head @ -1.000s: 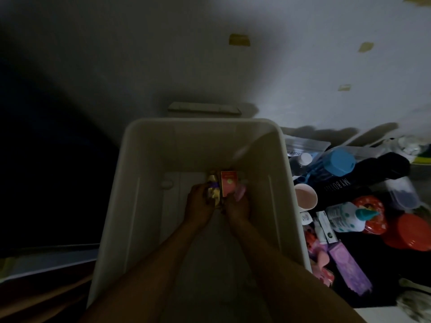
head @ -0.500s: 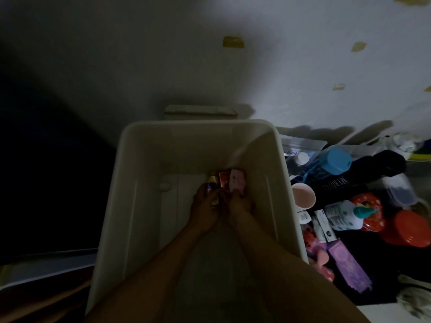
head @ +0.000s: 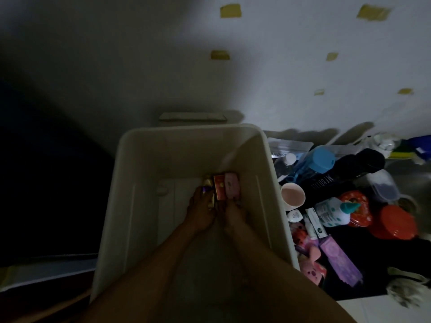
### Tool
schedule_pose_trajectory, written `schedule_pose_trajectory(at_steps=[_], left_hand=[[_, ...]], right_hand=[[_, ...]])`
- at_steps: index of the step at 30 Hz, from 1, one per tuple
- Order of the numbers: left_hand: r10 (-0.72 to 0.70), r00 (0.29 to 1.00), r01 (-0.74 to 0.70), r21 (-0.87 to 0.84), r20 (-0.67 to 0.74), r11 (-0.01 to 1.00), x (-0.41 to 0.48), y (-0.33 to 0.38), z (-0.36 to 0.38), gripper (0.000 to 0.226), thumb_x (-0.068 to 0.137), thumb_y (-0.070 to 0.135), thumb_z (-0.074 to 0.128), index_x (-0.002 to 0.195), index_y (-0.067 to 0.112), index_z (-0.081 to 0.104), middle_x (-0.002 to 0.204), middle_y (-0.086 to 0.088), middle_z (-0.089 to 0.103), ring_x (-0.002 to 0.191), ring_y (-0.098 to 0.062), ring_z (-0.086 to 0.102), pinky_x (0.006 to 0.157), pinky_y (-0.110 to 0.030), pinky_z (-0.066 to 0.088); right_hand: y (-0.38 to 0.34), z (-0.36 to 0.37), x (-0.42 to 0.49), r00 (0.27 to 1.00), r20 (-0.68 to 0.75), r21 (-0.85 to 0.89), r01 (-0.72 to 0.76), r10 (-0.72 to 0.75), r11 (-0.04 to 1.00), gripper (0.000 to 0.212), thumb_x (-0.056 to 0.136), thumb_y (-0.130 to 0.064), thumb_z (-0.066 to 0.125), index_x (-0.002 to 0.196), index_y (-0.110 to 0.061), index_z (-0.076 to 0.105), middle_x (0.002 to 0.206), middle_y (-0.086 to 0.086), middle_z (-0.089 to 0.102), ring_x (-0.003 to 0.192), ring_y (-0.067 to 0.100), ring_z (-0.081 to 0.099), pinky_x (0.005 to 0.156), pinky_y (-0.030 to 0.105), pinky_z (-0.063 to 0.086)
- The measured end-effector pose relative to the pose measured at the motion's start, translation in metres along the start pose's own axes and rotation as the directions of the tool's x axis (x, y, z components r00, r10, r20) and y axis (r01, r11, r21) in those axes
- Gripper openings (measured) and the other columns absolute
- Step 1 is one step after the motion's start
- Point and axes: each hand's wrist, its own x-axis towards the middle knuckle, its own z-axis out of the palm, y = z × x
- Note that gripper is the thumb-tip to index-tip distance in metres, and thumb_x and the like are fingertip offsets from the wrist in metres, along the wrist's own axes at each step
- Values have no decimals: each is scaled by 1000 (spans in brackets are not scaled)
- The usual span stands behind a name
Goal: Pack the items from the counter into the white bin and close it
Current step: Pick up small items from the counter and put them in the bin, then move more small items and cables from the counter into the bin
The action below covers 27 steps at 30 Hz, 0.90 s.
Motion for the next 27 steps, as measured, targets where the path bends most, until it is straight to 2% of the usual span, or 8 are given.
schedule_pose_trajectory(at_steps=[1, 4, 11, 16, 18, 23, 25, 27], left_hand=[[-3, 1000, 3, 5, 4, 1000, -4, 1, -3, 66, 86, 21, 58, 149, 21, 35, 158, -14, 18, 140, -35, 28, 111, -33, 28], [-9, 1000, 9, 23, 4, 1000, -16, 1, -9, 71, 88, 15, 59, 152, 20, 28, 160, -15, 15, 145, -33, 19, 114, -30, 22], [95, 990, -105, -95, -106, 990, -54, 16, -33, 43, 83, 4, 56, 126, 5, 56, 126, -15, 57, 116, -28, 54, 93, -22, 39], [131, 963, -177, -183, -237, 967, -85, 40, -55, 53, 86, -5, 57, 137, 2, 47, 124, 2, 46, 115, -7, 39, 81, 13, 18], [123, 956, -179, -197, -265, 964, -92, 49, -63, 52, 89, -2, 57, 139, 2, 44, 126, 1, 47, 116, -7, 39, 83, 12, 18], [143, 942, -225, -252, -304, 941, -109, 84, -76, 55, 93, 5, 57, 145, 8, 37, 147, -7, 44, 133, -12, 40, 106, -18, 30], [165, 927, -263, -271, -338, 926, -112, 99, -78, 56, 93, 6, 58, 145, 8, 37, 146, -7, 44, 132, -11, 41, 106, -17, 32], [176, 917, -294, -309, -357, 904, -113, 115, -78, 57, 92, 5, 58, 145, 13, 38, 142, -2, 47, 122, 0, 45, 94, -2, 33]], right_hand=[[-2, -4, -5, 1000, 6, 16, 9, -9, 1000, 36, 94, 1, 54, 129, 11, 54, 122, 26, 60, 103, 30, 59, 62, 25, 49], [-4, -9, -23, 996, 25, -91, 82, -80, 992, 36, 96, -3, 52, 131, 4, 55, 130, 24, 59, 117, 36, 58, 90, 36, 49], [-6, -22, -58, 947, 181, -231, 304, -266, 924, 34, 100, -19, 50, 133, -11, 55, 119, 20, 64, 110, 35, 62, 100, 48, 49], [-21, -38, -81, 856, 329, -199, 476, -399, 857, 21, 101, -18, 50, 119, -19, 59, 116, 22, 64, 109, 36, 62, 98, 52, 49], [-28, -45, -88, 825, 371, -175, 514, -427, 840, 20, 99, -17, 52, 118, -17, 59, 111, 12, 66, 104, 28, 65, 91, 44, 55], [-49, -65, -105, 738, 460, -127, 605, -493, 786, 35, 93, -7, 54, 127, -17, 54, 111, -2, 67, 94, 8, 67, 68, 18, 52], [-63, -75, -114, 704, 486, -91, 630, -518, 771, 34, 93, -5, 53, 124, -19, 55, 108, -7, 67, 85, -2, 68, 62, 11, 51], [-79, -87, -122, 669, 505, -58, 657, -545, 752, 35, 94, -4, 52, 124, -20, 56, 111, -7, 66, 88, -4, 67, 65, 12, 52]])
